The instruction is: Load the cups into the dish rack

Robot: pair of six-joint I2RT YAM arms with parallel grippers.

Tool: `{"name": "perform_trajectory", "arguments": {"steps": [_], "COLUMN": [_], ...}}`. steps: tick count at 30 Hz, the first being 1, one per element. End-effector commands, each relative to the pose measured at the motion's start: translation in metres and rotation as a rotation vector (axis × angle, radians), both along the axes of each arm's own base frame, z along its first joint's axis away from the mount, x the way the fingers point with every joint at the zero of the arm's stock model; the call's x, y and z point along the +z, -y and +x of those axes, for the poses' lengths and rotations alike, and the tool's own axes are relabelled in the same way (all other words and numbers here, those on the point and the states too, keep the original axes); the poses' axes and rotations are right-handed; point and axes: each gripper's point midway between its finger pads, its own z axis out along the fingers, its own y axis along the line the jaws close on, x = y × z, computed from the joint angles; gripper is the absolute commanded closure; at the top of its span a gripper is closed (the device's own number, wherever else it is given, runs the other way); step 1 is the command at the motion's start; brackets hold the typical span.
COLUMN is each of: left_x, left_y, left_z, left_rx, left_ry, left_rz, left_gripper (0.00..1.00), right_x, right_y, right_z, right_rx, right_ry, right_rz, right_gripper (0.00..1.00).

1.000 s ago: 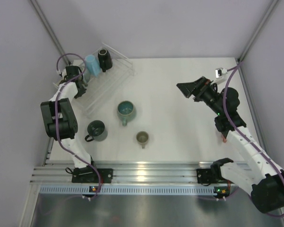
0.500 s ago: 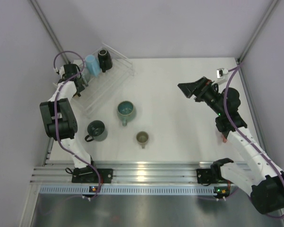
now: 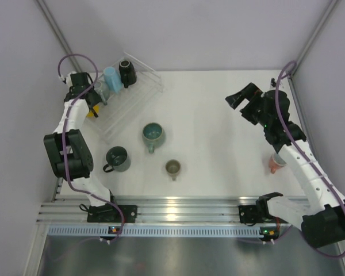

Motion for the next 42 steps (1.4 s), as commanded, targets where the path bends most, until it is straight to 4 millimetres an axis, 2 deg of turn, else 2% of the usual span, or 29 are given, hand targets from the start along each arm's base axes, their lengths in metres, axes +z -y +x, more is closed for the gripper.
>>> {"name": "perform_trajectory", "arguments": {"steps": [1, 2, 3, 6, 9, 10, 13, 16, 17, 18, 19, 20, 21, 22, 23, 25, 26, 28, 29, 32, 33, 38, 39, 42], "left_x": [0.064, 0.058, 0.064, 0.064, 0.074, 0.082, 0.094, 0.102, 0.102, 0.105, 0.108, 0.110, 0.113, 0.109, 0.108, 0.109, 0.106, 0.109, 0.105, 0.112, 0.115, 0.123, 0.129, 0.126], "left_y": [0.009, 0.015, 0.024, 0.042, 0.059, 0.073, 0.100, 0.143, 0.170, 0.183, 0.204, 0.235, 0.251, 0.280, 0.296, 0.319, 0.336, 0.351, 0.354, 0.365, 0.367, 0.361, 0.361, 0.357], "left_z": [0.000, -0.005, -0.009, -0.013, -0.018, -0.021, -0.028, -0.038, -0.044, -0.047, -0.055, -0.063, -0.069, -0.081, -0.089, -0.104, -0.117, -0.131, -0.137, -0.155, -0.165, -0.181, -0.186, -0.193], "left_rx": [-0.046, -0.053, -0.081, -0.149, -0.213, -0.273, -0.359, -0.472, -0.529, -0.558, -0.610, -0.692, -0.735, -0.811, -0.860, -0.933, -0.994, -1.050, -1.065, -1.136, -1.169, -1.196, -1.208, -1.216], "left_ry": [0.152, 0.147, 0.170, 0.178, 0.206, 0.229, 0.257, 0.272, 0.269, 0.279, 0.284, 0.284, 0.286, 0.267, 0.258, 0.253, 0.239, 0.241, 0.235, 0.257, 0.262, 0.300, 0.327, 0.334], "left_rz": [-0.009, -0.035, -0.063, -0.109, -0.143, -0.182, -0.218, -0.243, -0.273, -0.291, -0.309, -0.319, -0.321, -0.334, -0.354, -0.380, -0.404, -0.418, -0.426, -0.477, -0.496, -0.493, -0.492, -0.488], "left_gripper": [0.39, 0.38, 0.37, 0.36, 0.36, 0.36, 0.36, 0.37, 0.37, 0.37, 0.37, 0.37, 0.37, 0.36, 0.36, 0.36, 0.36, 0.36, 0.36, 0.36, 0.36, 0.35, 0.35, 0.35], "right_x": [-0.013, -0.021, -0.028, -0.047, -0.062, -0.063, -0.071, -0.073, -0.072, -0.071, -0.069, -0.069, -0.068, -0.072, -0.073, -0.079, -0.087, -0.090, -0.095, -0.103, -0.104, -0.114, -0.118, -0.129], "right_y": [0.034, 0.038, 0.041, 0.053, 0.068, 0.076, 0.093, 0.103, 0.105, 0.108, 0.106, 0.108, 0.110, 0.115, 0.119, 0.135, 0.138, 0.144, 0.145, 0.144, 0.156, 0.184, 0.187, 0.194], "right_z": [-0.003, -0.006, -0.007, -0.016, -0.026, -0.029, -0.040, -0.045, -0.045, -0.045, -0.044, -0.045, -0.048, -0.055, -0.059, -0.075, -0.091, -0.102, -0.109, -0.119, -0.123, -0.149, -0.154, -0.155], "right_rx": [-0.150, -0.161, -0.181, -0.231, -0.295, -0.328, -0.386, -0.401, -0.388, -0.381, -0.359, -0.337, -0.337, -0.352, -0.380, -0.489, -0.547, -0.608, -0.643, -0.688, -0.745, -0.939, -0.962, -1.016], "right_ry": [-0.148, -0.189, -0.234, -0.337, -0.393, -0.396, -0.431, -0.435, -0.423, -0.409, -0.391, -0.382, -0.377, -0.404, -0.419, -0.479, -0.549, -0.580, -0.611, -0.637, -0.644, -0.748, -0.774, -0.801], "right_rz": [-0.058, -0.057, -0.030, -0.008, -0.042, -0.061, -0.101, -0.124, -0.145, -0.155, -0.158, -0.188, -0.198, -0.220, -0.218, -0.225, -0.194, -0.164, -0.133, -0.085, -0.094, -0.112, -0.105, -0.026], "right_gripper": [0.01, 0.01, 0.01, 0.01, 0.02, 0.03, 0.06, 0.09, 0.09, 0.10, 0.11, 0.14, 0.17, 0.19, 0.24, 0.28, 0.28, 0.28, 0.28, 0.28, 0.28, 0.27, 0.26, 0.26]}}
